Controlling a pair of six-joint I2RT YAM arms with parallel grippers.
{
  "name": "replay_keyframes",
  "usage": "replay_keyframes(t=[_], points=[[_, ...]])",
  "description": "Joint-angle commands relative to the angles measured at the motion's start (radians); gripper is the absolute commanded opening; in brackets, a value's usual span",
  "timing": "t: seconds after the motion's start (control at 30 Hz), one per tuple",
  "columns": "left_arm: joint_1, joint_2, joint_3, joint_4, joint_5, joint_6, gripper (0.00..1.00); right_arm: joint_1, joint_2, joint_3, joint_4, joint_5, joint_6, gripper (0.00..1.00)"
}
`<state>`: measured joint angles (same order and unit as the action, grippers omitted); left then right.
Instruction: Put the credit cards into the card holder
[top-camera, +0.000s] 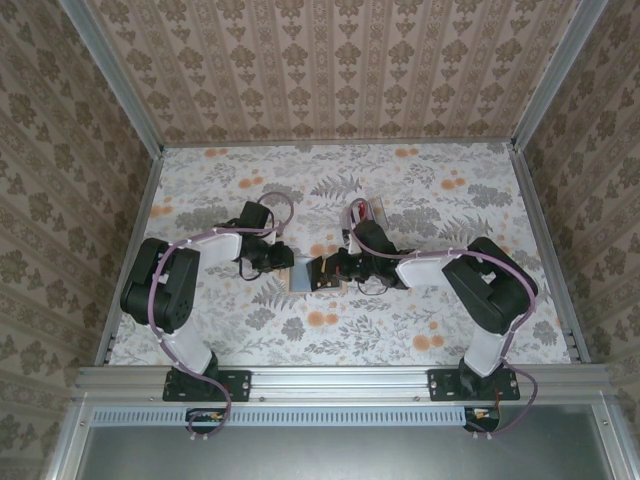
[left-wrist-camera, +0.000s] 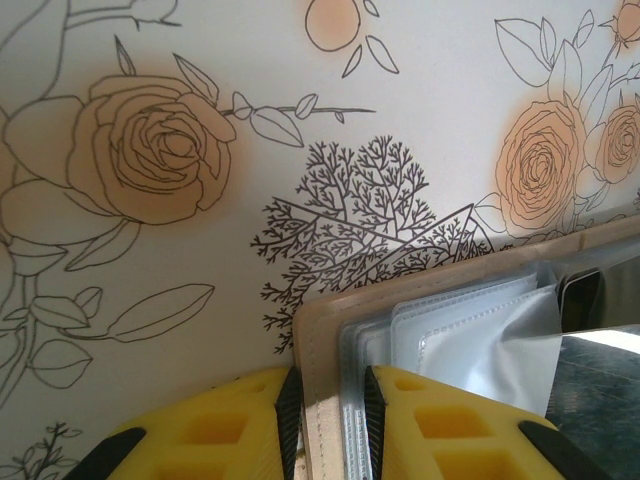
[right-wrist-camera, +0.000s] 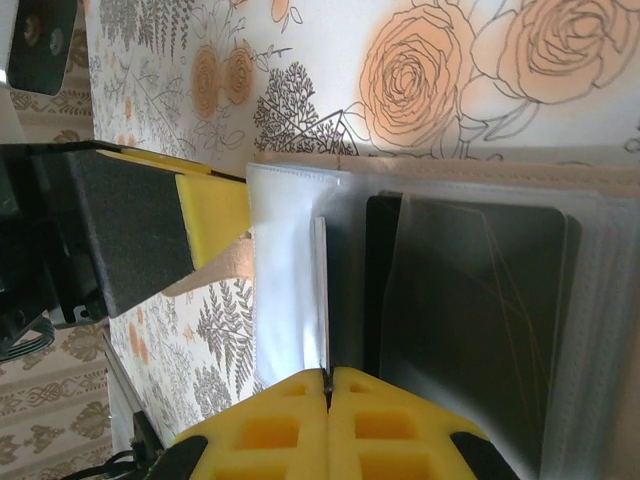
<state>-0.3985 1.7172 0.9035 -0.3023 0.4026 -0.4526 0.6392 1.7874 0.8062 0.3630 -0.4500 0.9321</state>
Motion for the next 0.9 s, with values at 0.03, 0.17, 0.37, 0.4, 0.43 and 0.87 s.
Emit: replay_keyframes(t=[0.03, 0.17, 0.37, 0.4, 0.43, 0.87], points=[[-0.03, 0.016, -0.017, -0.035, 0.016, -0.014, 0.27, -0.001, 0.036, 0.033, 0.041, -0.016, -0.047, 0.0], [-0.03, 0.019, -0.013, -0.036, 0.017, -0.015, 0.27, -0.009, 0.054, 0.025, 0.062, -0.004, -0.066, 0.0], [-0.031, 0.027, -0.011, -0.037, 0.019, -0.013, 0.27, -0.014, 0.05, 0.023, 0.038, 0.043, -0.13, 0.0], [-0.031, 0.027, -0.012, -0.037, 0.019, -0.013, 0.27, -0.018, 0.048, 0.024, 0.035, 0.046, -0.139, 0.0], [-0.032, 0.029, -0.013, -0.037, 0.02, -0.012, 0.27, -0.02, 0.048, 0.024, 0.039, 0.044, -0.144, 0.0], [-0.042, 0.035, -0.009, -0.034, 0.022, -0.018, 0.27, -0.02, 0.06, 0.051, 0.027, 0.096, -0.229, 0.0]])
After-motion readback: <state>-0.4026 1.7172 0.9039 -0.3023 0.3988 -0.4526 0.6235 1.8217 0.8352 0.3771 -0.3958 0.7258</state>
